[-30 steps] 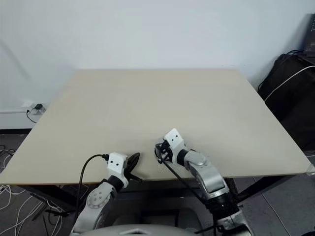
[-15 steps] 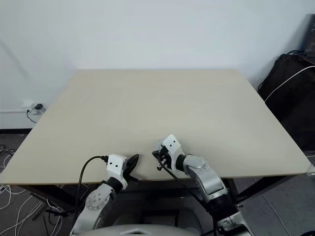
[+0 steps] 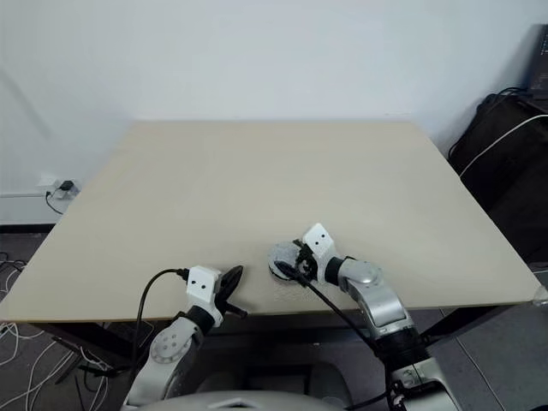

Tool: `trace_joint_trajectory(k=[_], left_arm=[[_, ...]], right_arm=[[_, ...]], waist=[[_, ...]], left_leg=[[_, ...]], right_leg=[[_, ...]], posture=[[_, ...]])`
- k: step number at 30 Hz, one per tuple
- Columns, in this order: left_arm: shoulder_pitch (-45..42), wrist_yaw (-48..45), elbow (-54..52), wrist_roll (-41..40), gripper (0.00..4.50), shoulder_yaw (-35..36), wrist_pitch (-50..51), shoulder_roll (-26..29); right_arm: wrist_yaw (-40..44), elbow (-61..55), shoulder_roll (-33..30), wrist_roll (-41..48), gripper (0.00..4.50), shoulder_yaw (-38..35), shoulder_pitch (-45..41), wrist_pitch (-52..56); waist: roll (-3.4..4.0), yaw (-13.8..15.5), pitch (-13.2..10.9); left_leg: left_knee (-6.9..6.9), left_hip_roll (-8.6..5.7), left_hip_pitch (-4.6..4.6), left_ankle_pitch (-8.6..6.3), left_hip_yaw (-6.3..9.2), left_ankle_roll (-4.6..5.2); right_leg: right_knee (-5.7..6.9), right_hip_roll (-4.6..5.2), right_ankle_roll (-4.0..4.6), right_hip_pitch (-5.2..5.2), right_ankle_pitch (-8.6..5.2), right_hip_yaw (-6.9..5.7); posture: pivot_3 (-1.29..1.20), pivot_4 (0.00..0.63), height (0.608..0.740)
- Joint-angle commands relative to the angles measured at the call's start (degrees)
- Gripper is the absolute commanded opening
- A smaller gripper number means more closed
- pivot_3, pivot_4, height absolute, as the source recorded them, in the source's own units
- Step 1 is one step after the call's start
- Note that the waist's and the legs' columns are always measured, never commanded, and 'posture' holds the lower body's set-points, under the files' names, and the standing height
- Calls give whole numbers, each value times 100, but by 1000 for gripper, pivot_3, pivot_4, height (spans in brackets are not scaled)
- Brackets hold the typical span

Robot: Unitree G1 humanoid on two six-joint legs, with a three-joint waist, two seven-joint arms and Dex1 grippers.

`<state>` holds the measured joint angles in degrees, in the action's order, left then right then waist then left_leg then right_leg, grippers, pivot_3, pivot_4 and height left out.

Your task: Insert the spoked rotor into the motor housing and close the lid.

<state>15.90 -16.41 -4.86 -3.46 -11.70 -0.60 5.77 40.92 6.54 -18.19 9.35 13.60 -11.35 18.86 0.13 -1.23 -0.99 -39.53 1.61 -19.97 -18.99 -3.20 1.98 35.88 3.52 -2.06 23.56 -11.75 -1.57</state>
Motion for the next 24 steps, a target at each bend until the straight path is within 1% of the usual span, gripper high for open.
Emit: trace_joint_trajectory(k=[1,16,19,21,24], left_arm=[[-9,-24,-92,-43,0,43,-153,5],[24,-38,-165,-59,0,59,-117,60],[25,-24,-179,-58,0,57,-104,53],[24,-16,-184,-55,0,49,-97,45],[29,-10,-199,-49,0,33,-88,35]], right_arm=[[59,-21,5,6,4467,-78,-141,-165],[-53,371,146,-163,4467,-40,-228,-162],[-55,375,149,-184,3915,-67,-209,-165],[-58,358,152,-192,3303,-79,-191,-161],[-74,309,151,-197,3282,-76,-156,-152]], waist=[[0,1,0],[1,4,0],[1,4,0],[1,5,0],[1,3,0]], left_leg=[[0,0,0,0,0,0],[0,0,0,0,0,0],[0,0,0,0,1,0],[0,0,0,0,0,0],[0,0,0,0,0,0]], right_leg=[[1,0,-9,0,-6,0],[1,0,-6,0,-3,1],[1,0,-6,-1,-3,1],[1,0,-7,-1,-3,1],[1,0,-6,-1,-3,1]], posture=[[0,0,740],[0,0,740],[0,0,740],[0,0,740],[0,0,740]])
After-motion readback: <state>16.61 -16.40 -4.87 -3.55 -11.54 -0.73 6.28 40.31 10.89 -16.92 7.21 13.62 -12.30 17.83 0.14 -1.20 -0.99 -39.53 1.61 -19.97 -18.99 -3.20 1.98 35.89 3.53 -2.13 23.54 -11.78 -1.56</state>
